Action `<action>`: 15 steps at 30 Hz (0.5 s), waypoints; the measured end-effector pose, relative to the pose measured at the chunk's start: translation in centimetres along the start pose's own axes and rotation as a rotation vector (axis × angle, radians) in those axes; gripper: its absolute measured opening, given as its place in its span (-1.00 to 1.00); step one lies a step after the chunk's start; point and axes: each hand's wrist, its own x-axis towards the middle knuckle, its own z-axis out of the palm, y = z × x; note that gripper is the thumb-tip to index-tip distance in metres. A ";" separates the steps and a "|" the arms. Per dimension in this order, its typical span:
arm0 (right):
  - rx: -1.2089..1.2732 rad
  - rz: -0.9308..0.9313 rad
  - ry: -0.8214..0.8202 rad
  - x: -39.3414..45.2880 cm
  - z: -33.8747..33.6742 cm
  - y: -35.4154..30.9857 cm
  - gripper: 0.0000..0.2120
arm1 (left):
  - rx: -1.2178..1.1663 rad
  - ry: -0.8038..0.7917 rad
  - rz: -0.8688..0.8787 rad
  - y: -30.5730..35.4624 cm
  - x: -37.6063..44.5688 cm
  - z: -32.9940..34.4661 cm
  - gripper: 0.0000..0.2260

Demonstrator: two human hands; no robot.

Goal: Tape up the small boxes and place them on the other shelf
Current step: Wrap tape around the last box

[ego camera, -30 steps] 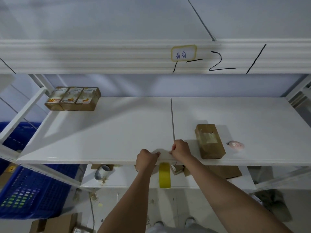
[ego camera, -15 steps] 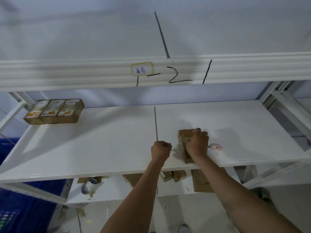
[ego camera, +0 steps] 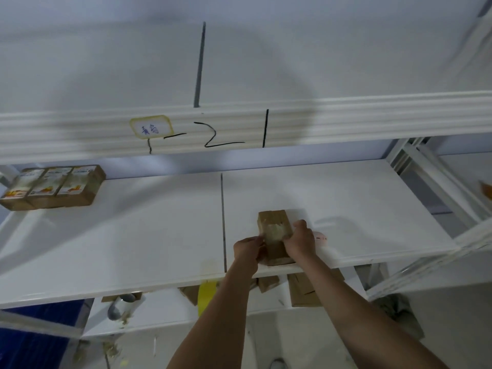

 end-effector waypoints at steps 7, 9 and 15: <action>0.188 0.116 -0.104 0.3 -0.6 1.1 -0.45 | -0.208 -0.001 -0.113 -0.8 0.3 0.3 -0.81; 0.211 0.124 -0.107 0.3 -0.5 1.2 -0.46 | -0.206 0.022 -0.133 -1.1 0.3 0.5 -0.78; 0.259 0.105 -0.102 0.1 -0.2 1.4 -0.53 | -0.181 0.119 -0.163 -1.0 0.8 1.3 -0.76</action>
